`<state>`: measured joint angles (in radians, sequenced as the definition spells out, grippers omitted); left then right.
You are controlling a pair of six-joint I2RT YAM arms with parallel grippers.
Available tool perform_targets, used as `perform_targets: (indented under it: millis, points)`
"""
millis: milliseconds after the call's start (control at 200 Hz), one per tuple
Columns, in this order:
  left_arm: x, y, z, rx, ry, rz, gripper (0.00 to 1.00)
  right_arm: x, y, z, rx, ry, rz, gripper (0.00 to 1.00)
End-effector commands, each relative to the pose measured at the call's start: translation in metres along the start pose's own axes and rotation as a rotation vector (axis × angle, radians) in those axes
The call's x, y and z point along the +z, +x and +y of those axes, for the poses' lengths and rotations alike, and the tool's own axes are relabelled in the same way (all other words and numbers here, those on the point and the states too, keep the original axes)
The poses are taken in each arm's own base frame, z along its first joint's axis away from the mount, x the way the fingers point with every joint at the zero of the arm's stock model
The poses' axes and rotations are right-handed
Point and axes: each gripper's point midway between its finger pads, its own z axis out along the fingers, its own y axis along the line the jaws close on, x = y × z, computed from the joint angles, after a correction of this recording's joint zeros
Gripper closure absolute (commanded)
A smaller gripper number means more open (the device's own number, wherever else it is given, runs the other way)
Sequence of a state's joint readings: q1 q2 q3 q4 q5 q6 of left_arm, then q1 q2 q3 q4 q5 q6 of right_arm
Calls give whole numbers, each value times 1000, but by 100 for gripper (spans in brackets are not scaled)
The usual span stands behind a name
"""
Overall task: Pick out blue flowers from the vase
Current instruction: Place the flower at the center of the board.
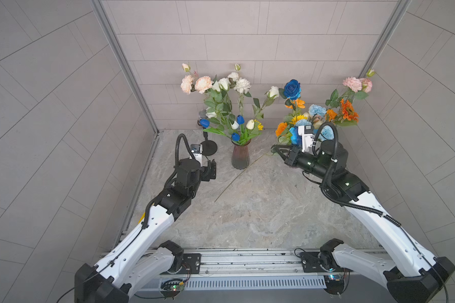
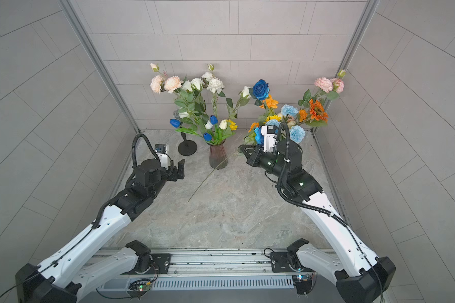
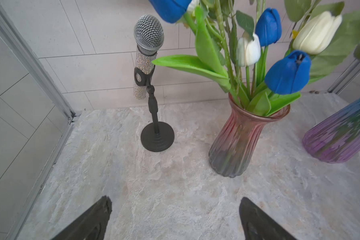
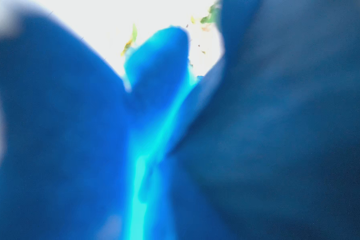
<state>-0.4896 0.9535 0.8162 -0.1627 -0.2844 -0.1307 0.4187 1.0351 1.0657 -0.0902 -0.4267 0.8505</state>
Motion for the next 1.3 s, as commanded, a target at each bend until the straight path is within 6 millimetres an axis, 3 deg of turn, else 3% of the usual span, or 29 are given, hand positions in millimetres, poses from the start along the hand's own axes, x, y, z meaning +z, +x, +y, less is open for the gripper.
perform_targets:
  millis: [0, 260, 520, 575, 846, 931, 1036, 1166, 1291]
  points:
    - [-6, 1, 5, 27, -23, 23, 0, 0, -15, 7, 83, -64, -109, 100]
    - [-1, 10, 3, 41, -22, 53, 0, 16, 25, -29, 134, -2, -25, 100]
    - [0, 11, 7, 32, -44, 45, 0, 22, 70, -82, 257, 80, -91, 100]
    - [2, 15, 6, 34, -42, 61, 0, 23, 85, -102, 281, 117, -82, 100]
    - [9, 19, 3, 31, -36, 81, 0, 38, 108, -154, 440, 135, -198, 100]
    - [10, 19, 2, 28, -33, 83, 0, 43, 106, -171, 508, 113, -277, 100]
    - [9, 19, -2, 18, -14, 83, 0, 63, 104, -185, 591, 60, -308, 100]
    - [9, 20, 1, 17, -24, 85, 0, 102, 122, -203, 691, 6, -260, 100]
    - [6, 19, 3, 23, -31, 82, 0, 126, 137, -206, 640, 10, -186, 100]
